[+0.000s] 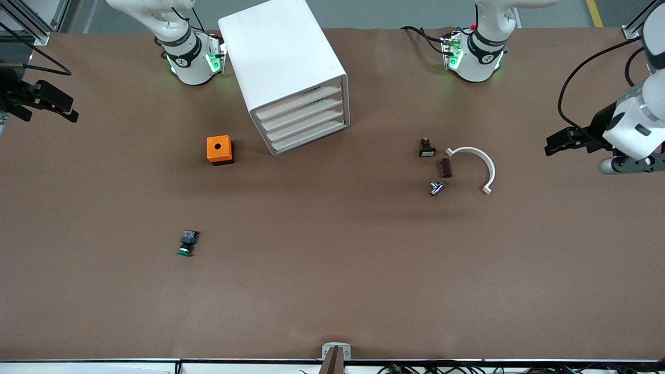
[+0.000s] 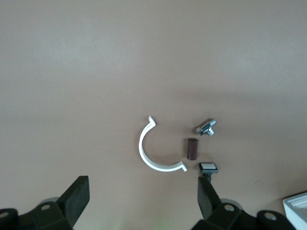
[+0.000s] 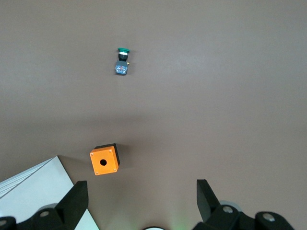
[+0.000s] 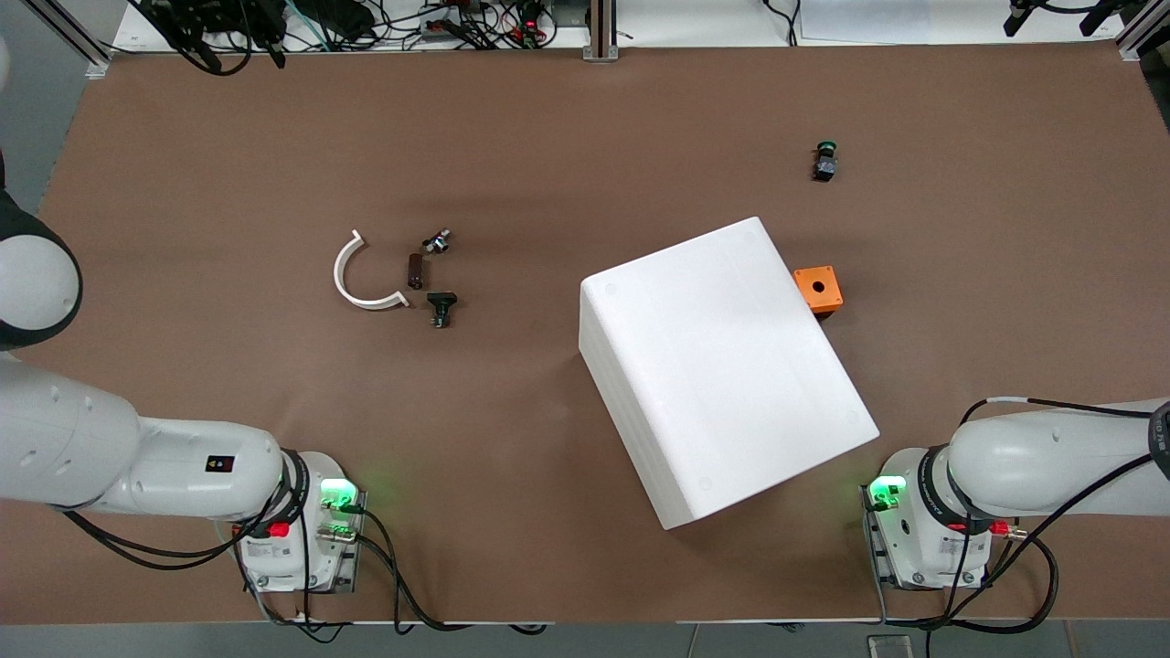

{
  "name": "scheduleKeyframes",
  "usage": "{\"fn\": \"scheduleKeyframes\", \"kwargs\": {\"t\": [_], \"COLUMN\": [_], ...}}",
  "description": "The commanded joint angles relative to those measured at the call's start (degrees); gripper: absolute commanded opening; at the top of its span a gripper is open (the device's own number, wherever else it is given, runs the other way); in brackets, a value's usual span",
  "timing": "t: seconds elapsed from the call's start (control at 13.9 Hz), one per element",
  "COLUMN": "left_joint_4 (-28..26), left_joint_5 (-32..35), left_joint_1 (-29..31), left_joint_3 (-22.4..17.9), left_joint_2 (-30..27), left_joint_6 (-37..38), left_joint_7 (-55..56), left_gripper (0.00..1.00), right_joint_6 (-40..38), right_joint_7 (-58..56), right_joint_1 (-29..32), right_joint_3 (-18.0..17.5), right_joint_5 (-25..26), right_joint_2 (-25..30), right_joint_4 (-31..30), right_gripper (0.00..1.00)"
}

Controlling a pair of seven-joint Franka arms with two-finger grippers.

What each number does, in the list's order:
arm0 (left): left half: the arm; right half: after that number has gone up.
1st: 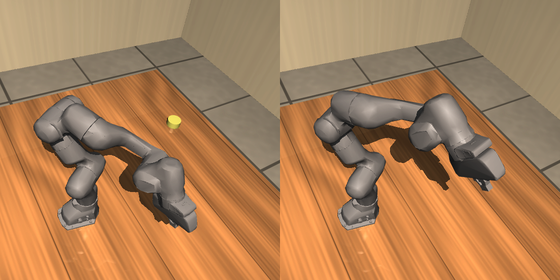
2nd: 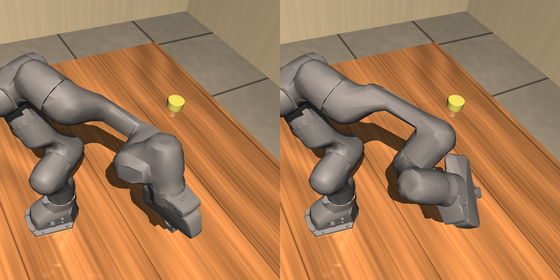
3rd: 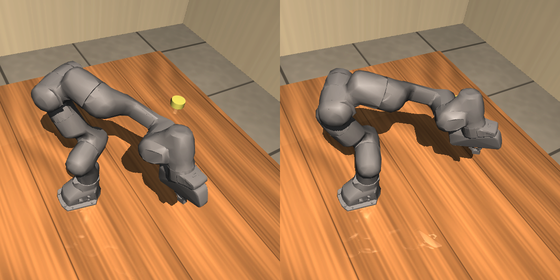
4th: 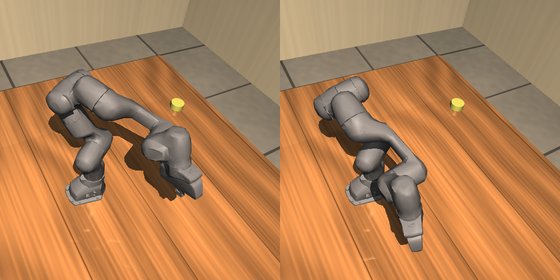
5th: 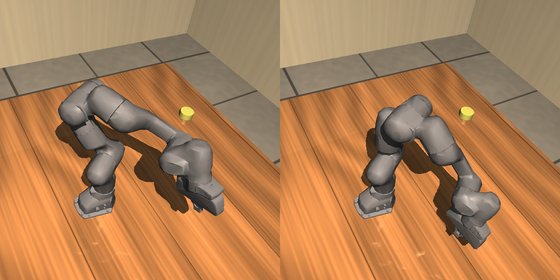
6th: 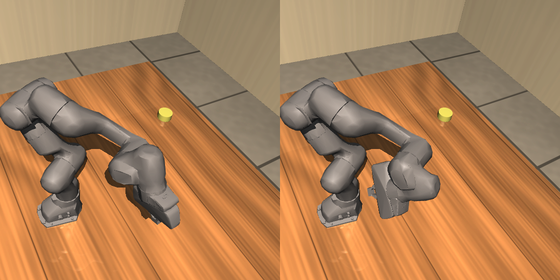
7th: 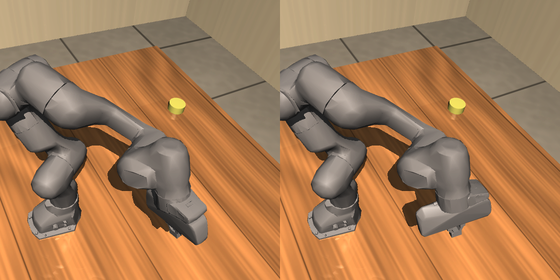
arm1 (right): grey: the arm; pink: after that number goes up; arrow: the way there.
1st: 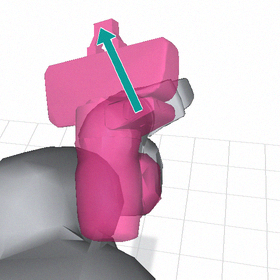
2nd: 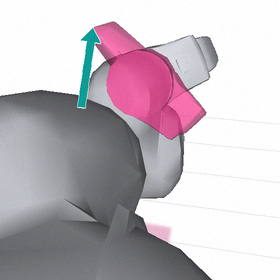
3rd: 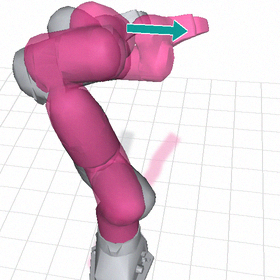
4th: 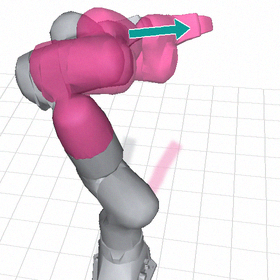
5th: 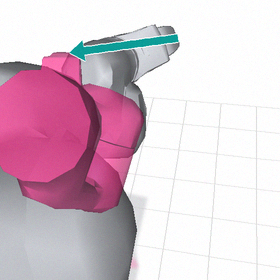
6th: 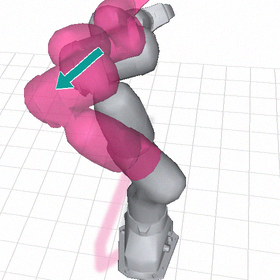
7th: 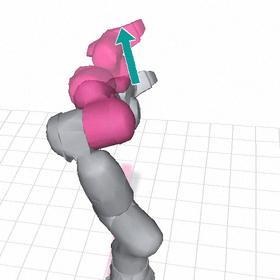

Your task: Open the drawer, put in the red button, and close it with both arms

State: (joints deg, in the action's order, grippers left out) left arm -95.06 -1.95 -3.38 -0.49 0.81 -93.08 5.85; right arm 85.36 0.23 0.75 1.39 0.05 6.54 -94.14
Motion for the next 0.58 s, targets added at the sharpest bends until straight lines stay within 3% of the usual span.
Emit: {"fn": "scheduleKeyframes", "kwargs": {"t": [0.0, 0.5], "left_joint_4": [2.77, 7.61], "left_joint_5": [1.08, 1.08], "left_joint_1": [1.27, 1.27], "left_joint_3": [1.89, 1.98], "left_joint_2": [-1.5, -2.13], "left_joint_6": [0.35, 6.07], "left_joint_7": [-0.66, -0.75], "left_gripper": [0.99, 0.99], "right_joint_6": [0.95, 1.3], "right_joint_7": [-0.58, -0.58], "right_joint_1": [0.31, 0.39], "right_joint_3": [0.01, 0.01], "right_joint_5": [-0.31, -0.31], "right_joint_2": [2.69, 2.6], "right_joint_4": [-3.33, -3.15], "right_gripper": [1.0, 1.0]}}
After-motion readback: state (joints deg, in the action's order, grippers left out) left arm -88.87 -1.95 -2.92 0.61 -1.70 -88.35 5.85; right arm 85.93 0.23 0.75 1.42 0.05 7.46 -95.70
